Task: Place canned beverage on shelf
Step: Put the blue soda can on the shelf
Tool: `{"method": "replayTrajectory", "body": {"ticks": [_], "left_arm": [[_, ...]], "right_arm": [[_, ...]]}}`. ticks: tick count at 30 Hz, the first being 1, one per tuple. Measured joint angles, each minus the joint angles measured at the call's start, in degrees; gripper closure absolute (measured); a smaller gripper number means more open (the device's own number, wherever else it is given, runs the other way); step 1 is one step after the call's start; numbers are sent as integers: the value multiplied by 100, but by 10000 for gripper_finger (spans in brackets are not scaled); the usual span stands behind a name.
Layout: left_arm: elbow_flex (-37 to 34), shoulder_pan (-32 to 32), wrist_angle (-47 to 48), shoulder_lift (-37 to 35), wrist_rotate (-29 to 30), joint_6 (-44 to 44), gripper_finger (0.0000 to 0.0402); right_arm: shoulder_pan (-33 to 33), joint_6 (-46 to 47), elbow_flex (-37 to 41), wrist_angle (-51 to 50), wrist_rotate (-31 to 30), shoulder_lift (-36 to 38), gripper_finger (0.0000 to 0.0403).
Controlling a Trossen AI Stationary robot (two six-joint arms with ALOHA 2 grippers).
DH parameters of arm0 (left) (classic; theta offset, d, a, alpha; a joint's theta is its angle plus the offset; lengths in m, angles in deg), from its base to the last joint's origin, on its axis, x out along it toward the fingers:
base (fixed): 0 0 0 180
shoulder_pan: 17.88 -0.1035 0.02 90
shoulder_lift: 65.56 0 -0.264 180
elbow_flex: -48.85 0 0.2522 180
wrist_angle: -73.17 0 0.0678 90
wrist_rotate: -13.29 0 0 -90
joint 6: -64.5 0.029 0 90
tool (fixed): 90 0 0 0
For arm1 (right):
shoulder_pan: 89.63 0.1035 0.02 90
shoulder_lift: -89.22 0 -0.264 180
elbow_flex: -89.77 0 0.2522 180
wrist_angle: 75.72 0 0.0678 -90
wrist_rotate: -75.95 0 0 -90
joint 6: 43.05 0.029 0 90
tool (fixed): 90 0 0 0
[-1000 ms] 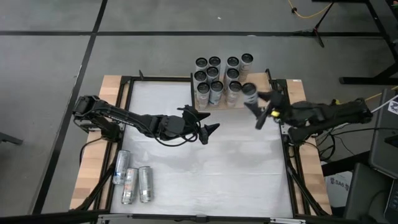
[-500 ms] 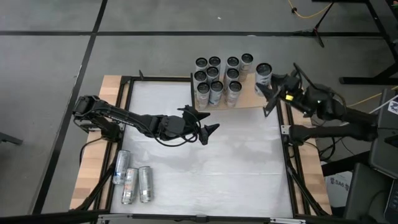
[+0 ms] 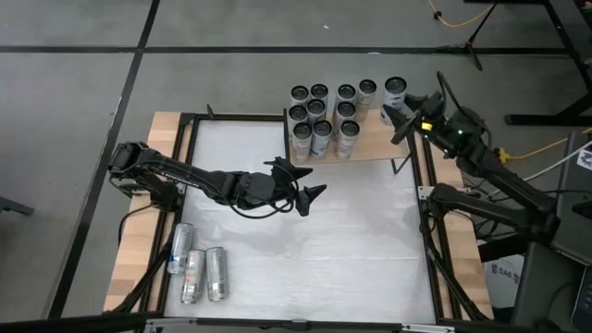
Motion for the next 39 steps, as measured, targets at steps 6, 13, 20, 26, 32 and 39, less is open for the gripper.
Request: {"method": "replayTrajectory", "body": {"ticks": [6, 13, 20, 26, 32, 39], "left_arm": [[0, -4, 1, 1, 96, -4, 46], [0, -7, 2, 1, 188, -4, 46], [0, -7, 4, 3, 193, -4, 46], [0, -7, 7, 3, 195, -4, 46], [0, -7, 21, 3, 195, -4, 46], [-2, -7, 21, 3, 195, -7, 46]], "right_arm": [[-934, 197, 479, 726, 818, -64, 165], [-1841, 643, 1319, 1745, 1462, -81, 165], [-2338, 867, 1848, 2340, 1834, -111, 165], [-2451, 883, 2086, 2636, 1842, -303, 165], [-2448, 889, 2395, 2879, 1854, -515, 165], [-2448, 1040, 2790, 3667, 1893, -636, 165]]}}
